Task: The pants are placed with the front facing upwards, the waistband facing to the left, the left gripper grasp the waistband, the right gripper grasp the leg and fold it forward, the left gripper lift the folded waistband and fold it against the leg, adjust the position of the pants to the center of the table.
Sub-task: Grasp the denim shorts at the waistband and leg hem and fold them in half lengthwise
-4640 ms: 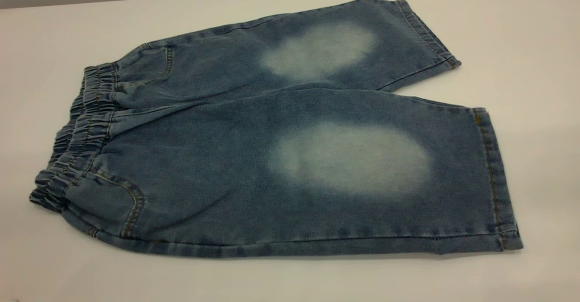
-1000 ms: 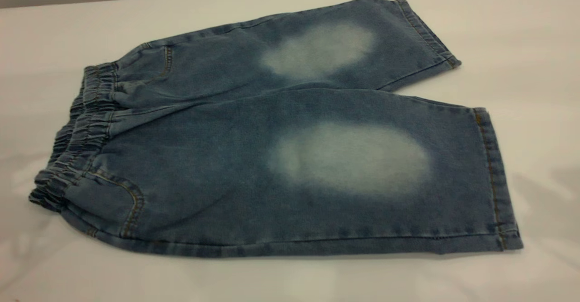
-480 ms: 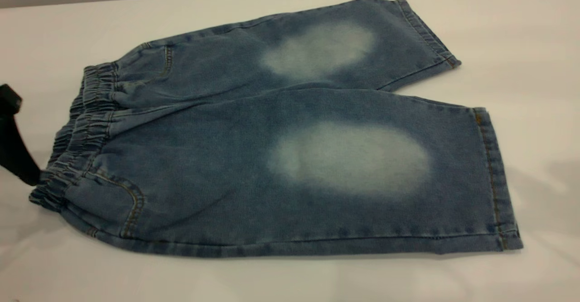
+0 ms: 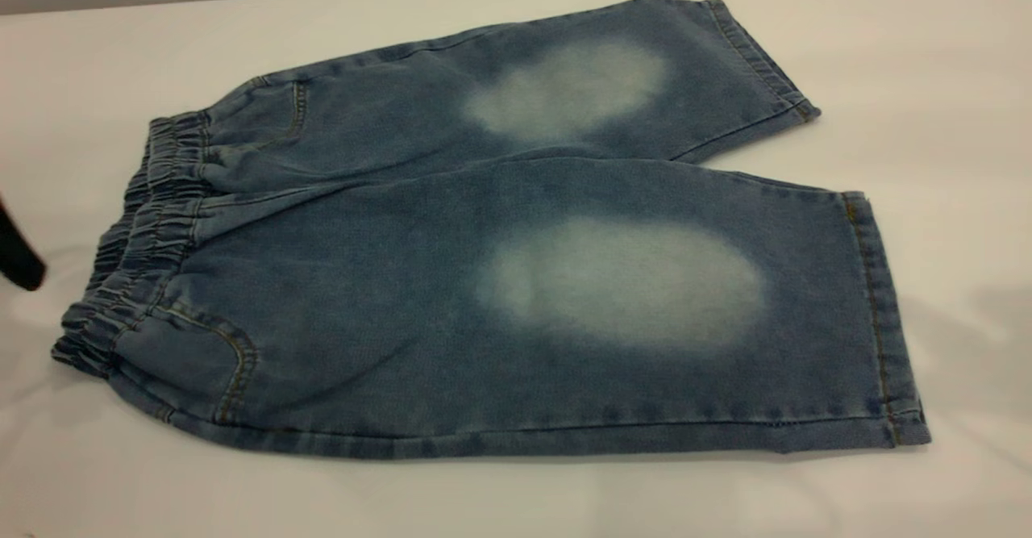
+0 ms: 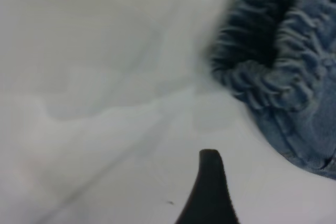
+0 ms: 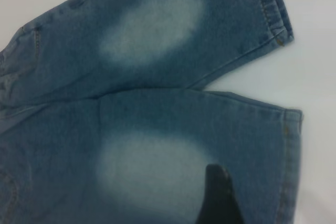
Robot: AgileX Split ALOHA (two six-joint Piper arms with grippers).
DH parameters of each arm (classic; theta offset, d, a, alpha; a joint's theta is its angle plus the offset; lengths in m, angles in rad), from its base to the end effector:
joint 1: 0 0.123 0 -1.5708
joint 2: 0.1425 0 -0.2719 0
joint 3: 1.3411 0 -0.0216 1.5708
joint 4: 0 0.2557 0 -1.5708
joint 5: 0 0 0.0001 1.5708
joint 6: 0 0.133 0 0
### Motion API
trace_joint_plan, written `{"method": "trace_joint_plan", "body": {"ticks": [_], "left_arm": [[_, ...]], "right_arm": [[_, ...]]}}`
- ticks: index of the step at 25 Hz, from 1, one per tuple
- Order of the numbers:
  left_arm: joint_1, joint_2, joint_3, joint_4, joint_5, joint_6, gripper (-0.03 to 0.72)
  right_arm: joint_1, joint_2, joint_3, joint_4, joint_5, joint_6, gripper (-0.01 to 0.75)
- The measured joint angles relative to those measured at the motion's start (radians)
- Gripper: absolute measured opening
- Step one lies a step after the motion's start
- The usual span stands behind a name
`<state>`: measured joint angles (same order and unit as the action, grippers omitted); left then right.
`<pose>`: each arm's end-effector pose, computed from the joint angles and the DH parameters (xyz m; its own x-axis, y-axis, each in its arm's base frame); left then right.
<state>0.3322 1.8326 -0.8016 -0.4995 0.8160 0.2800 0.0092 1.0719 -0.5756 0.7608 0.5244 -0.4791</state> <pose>0.2600 0.0406 0.0549 -0.9083 -0.3904 0.1501 -0.4182 0.8441 -0.3356 0.2343 0.0481 0.2058 -0.7572 0.1888 -0.6253 -0.0918 0.9171 0.3880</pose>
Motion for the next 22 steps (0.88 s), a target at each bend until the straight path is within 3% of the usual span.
{"method": "trace_joint_plan", "body": {"ticks": [3, 9, 22], "left_arm": [[0.046, 0.000, 0.000, -0.046, 0.038, 0.048, 0.522], [0.045, 0.043, 0.000, -0.055, -0.020, 0.075, 0.522], [0.044, 0.188, 0.000, -0.269, -0.055, 0.284, 0.522]], "right_arm": [[0.000, 0.000, 0.000, 0.000, -0.012, -0.001, 0.421], [0.000, 0.000, 0.000, 0.000, -0.014, -0.009, 0.421], [0.000, 0.000, 0.000, 0.000, -0.015, -0.025, 0.421]]}}
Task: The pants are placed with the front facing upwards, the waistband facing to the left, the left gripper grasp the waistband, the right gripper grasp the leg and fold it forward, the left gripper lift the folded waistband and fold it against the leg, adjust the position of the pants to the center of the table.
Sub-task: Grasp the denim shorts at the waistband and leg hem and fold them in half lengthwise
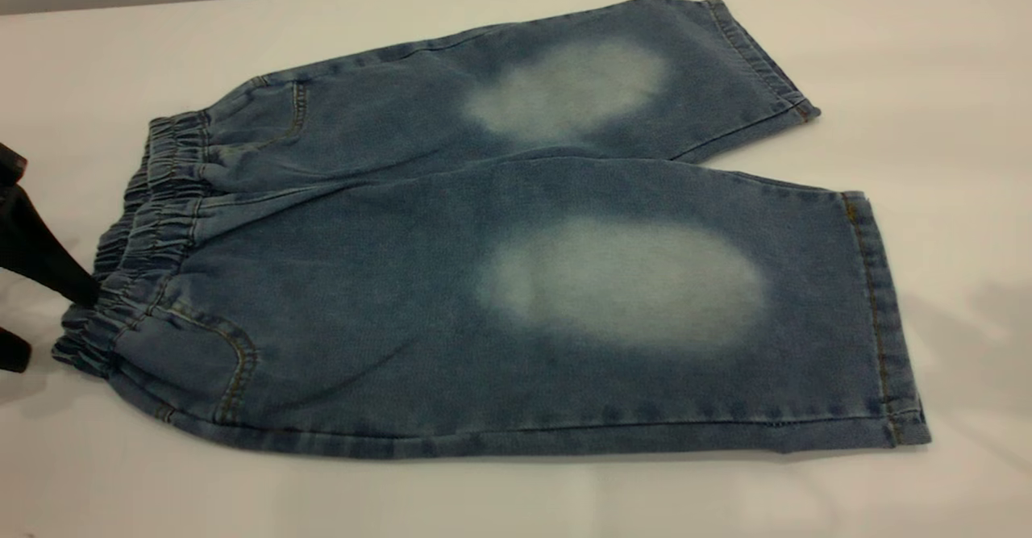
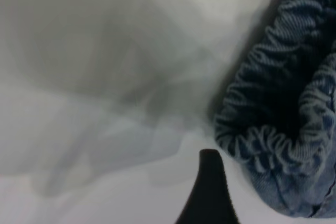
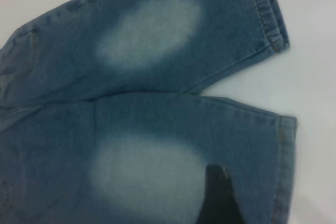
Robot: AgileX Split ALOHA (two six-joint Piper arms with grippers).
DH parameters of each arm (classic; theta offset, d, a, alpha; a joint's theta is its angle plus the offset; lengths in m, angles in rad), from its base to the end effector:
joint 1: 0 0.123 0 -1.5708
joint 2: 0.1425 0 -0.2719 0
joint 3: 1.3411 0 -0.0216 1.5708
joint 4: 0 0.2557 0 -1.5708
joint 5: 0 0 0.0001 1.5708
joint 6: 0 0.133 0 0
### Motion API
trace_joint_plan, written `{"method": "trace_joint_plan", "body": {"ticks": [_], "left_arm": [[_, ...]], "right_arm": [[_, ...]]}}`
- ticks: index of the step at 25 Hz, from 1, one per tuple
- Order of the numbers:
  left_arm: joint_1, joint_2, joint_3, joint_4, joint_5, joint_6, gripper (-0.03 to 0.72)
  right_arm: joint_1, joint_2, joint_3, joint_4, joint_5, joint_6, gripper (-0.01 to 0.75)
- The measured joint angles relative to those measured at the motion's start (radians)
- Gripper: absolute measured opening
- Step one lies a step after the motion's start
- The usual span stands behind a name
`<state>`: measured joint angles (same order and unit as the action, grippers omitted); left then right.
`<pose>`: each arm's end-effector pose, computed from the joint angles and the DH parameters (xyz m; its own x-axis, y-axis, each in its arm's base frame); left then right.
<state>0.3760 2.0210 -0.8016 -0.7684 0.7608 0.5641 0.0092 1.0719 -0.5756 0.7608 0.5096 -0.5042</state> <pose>0.2663 0.0366 0.0110 -0.8986 -0.3988 0.1828 -0.4364 0.7703 -0.4649 0.2357 0.0470 0.2066 -0.7462 0.1702 -0.6436 -0.1061 0.9240 0.3674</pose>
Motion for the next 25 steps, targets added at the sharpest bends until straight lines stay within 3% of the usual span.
{"method": "trace_joint_plan", "body": {"ticks": [18, 25], "left_arm": [[0.000, 0.111, -0.001, -0.133, -0.032, 0.115, 0.512], [0.001, 0.153, -0.004, -0.148, -0.036, 0.123, 0.436]], "right_arm": [[0.000, 0.000, 0.000, -0.001, 0.007, -0.008, 0.421], [0.000, 0.000, 0.000, -0.001, 0.009, -0.008, 0.421]]}}
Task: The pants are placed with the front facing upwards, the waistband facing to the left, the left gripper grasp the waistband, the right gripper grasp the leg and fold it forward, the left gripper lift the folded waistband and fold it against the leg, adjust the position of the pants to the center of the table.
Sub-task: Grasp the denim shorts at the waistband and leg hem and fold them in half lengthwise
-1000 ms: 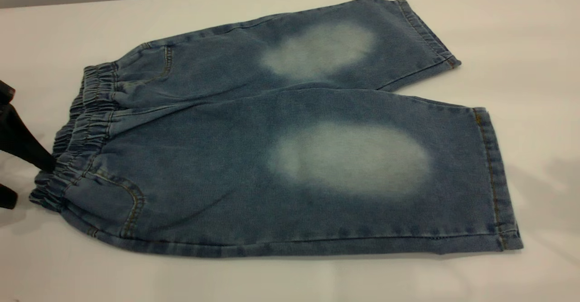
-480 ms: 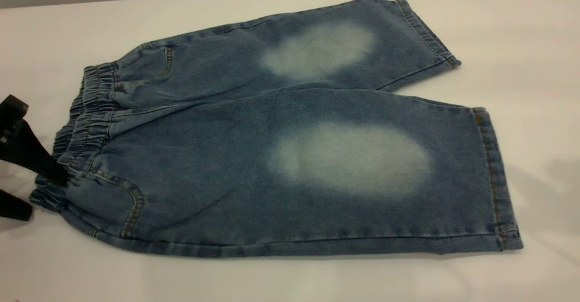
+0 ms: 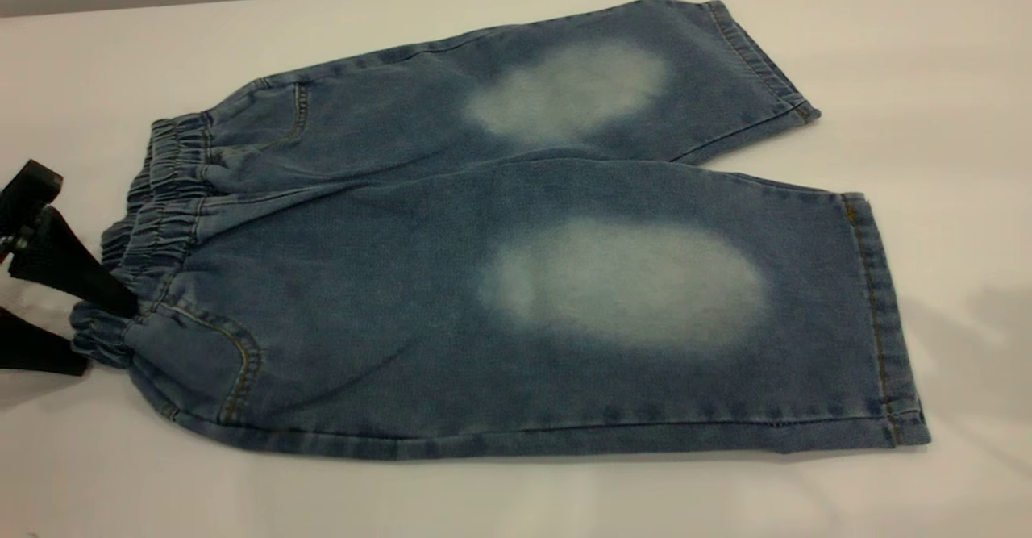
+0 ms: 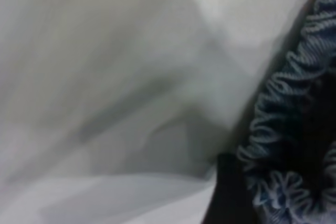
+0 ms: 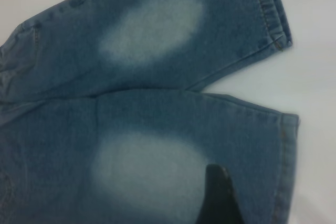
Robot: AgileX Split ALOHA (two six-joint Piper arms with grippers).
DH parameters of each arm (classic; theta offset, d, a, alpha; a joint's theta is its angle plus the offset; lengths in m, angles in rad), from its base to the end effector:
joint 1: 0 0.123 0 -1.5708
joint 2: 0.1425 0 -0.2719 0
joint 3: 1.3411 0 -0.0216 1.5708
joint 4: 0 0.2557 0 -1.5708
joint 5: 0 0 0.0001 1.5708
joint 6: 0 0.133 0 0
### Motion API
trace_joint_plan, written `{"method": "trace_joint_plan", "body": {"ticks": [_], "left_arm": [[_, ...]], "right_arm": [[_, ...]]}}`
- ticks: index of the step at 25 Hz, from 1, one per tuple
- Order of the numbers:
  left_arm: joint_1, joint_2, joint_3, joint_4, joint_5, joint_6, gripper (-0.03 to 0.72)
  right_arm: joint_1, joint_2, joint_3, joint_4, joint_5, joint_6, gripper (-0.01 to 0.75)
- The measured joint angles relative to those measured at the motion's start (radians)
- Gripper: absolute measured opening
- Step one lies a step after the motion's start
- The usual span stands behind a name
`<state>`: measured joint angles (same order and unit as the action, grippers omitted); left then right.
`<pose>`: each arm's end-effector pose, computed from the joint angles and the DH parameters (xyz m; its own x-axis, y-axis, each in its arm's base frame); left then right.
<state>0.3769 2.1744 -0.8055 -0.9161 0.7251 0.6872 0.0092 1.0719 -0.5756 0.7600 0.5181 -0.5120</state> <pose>0.2629 0.0287 -0.0269 -0.8716 -0.4231 0.2475 -0.4892 0.7177 -0.4957 0.2348 0.0476 0.2061 -0.7502 0.1597 -0.6416 -0.1149 0.9241 0.3645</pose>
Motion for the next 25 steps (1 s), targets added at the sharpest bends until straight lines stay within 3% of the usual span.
{"method": "trace_joint_plan", "body": {"ticks": [7, 15, 25], "left_arm": [[-0.001, 0.007, 0.005, 0.019, -0.043, 0.011, 0.119], [-0.002, 0.007, 0.005, -0.074, -0.050, 0.067, 0.112], [-0.004, -0.035, 0.004, -0.177, -0.064, 0.121, 0.112]], "right_arm": [[0.000, 0.013, 0.000, 0.016, 0.088, 0.006, 0.421], [0.000, 0.168, 0.000, 0.026, 0.204, 0.061, 0.421], [0.000, 0.460, 0.001, 0.027, 0.216, 0.060, 0.421]]}}
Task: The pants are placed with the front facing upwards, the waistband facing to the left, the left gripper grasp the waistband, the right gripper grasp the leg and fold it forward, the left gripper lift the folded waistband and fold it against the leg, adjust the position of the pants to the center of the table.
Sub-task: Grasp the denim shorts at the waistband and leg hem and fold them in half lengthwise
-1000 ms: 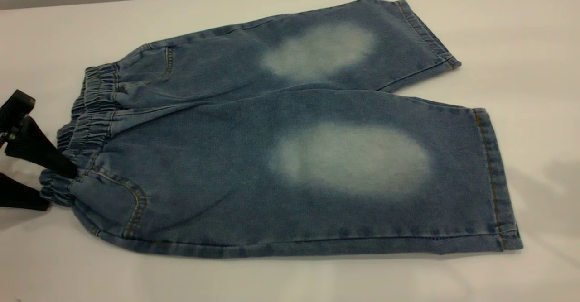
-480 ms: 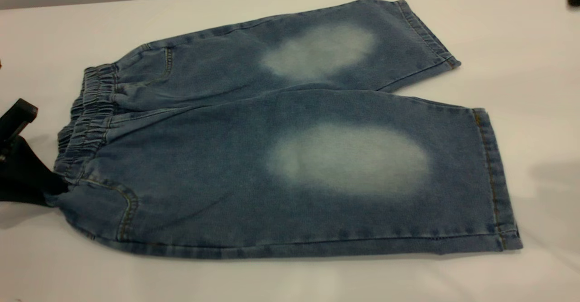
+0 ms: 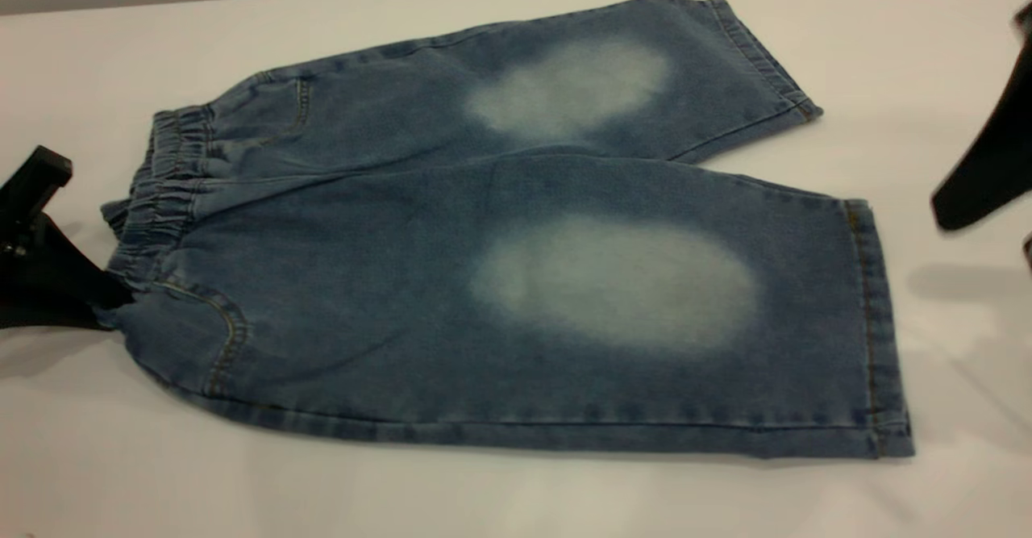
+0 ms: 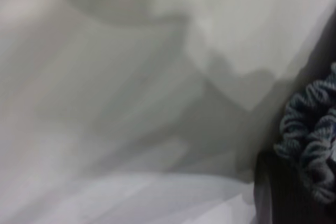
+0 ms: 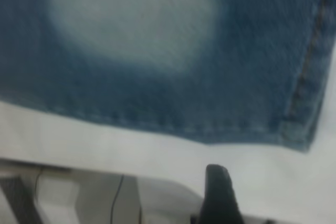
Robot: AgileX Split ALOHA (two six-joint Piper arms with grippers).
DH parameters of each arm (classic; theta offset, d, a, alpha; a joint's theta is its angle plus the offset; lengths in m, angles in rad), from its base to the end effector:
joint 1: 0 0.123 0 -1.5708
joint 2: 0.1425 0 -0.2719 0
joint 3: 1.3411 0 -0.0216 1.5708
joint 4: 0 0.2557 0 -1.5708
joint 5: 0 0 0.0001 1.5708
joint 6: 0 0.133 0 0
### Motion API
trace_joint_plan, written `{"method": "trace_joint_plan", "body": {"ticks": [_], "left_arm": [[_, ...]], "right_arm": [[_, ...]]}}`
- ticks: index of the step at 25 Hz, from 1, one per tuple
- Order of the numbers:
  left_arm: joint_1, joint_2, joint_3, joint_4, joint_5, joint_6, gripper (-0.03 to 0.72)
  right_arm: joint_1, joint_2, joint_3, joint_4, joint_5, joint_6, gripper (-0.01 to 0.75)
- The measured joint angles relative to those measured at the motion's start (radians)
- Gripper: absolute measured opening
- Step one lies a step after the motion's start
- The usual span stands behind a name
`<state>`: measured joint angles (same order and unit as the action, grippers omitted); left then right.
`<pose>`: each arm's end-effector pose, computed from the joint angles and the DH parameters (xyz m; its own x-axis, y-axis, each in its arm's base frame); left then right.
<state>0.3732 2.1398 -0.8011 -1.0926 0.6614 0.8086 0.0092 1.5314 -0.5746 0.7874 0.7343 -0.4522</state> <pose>0.2830 0.0328 -0.0185 -0.8584 -0.4982 0.1224 -0.4805 0.6973 -0.5318 0.2244 0.0653 0.0960 -0.9869 0.1557 -0.0432 0.1152 0.8657 0.4872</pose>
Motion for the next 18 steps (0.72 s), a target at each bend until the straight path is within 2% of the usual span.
{"method": "trace_joint_plan", "body": {"ticks": [7, 13, 18], "left_arm": [[-0.018, -0.028, -0.002, -0.018, 0.087, -0.001, 0.112], [-0.076, -0.029, -0.002, -0.016, 0.111, -0.002, 0.112], [-0.088, -0.030, -0.024, -0.011, 0.144, -0.002, 0.112]], "right_arm": [[0.000, 0.162, 0.000, 0.038, 0.063, -0.040, 0.421], [0.000, 0.259, 0.000, 0.145, 0.102, -0.129, 0.421], [0.000, 0.334, 0.000, 0.161, 0.140, -0.162, 0.421]]}}
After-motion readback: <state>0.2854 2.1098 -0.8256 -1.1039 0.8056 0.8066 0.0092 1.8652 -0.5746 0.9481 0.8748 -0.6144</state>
